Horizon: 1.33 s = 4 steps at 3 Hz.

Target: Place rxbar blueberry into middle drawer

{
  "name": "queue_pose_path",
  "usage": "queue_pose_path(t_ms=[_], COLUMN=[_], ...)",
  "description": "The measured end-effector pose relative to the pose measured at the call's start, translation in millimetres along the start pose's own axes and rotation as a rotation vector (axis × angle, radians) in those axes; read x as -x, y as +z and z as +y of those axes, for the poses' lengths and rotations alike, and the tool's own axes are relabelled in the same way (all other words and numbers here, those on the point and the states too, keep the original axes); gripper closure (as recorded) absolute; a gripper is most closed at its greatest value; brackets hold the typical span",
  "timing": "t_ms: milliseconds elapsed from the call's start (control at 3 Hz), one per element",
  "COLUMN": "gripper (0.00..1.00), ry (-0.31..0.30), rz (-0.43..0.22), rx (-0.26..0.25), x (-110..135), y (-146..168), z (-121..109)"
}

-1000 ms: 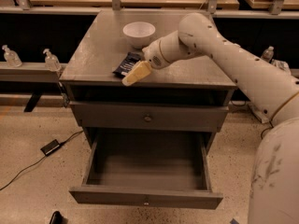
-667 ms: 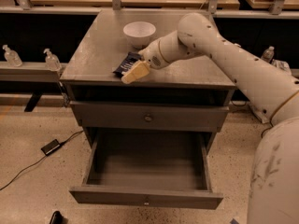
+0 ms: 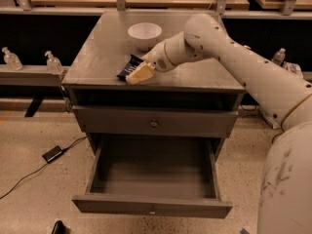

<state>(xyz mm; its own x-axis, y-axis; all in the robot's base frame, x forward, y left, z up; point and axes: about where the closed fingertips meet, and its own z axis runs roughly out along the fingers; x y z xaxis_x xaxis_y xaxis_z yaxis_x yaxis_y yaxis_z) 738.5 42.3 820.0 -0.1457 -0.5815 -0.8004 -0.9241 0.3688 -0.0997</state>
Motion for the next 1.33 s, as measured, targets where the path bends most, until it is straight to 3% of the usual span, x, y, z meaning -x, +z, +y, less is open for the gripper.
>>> queue_pose_path(t_ms=[667, 1333], gripper=[0.00, 0.00], ry=[0.000, -0.039], rz=[0.000, -0.041], rx=[0.000, 0.078], x=[0, 27], y=[0, 26], z=[0, 2])
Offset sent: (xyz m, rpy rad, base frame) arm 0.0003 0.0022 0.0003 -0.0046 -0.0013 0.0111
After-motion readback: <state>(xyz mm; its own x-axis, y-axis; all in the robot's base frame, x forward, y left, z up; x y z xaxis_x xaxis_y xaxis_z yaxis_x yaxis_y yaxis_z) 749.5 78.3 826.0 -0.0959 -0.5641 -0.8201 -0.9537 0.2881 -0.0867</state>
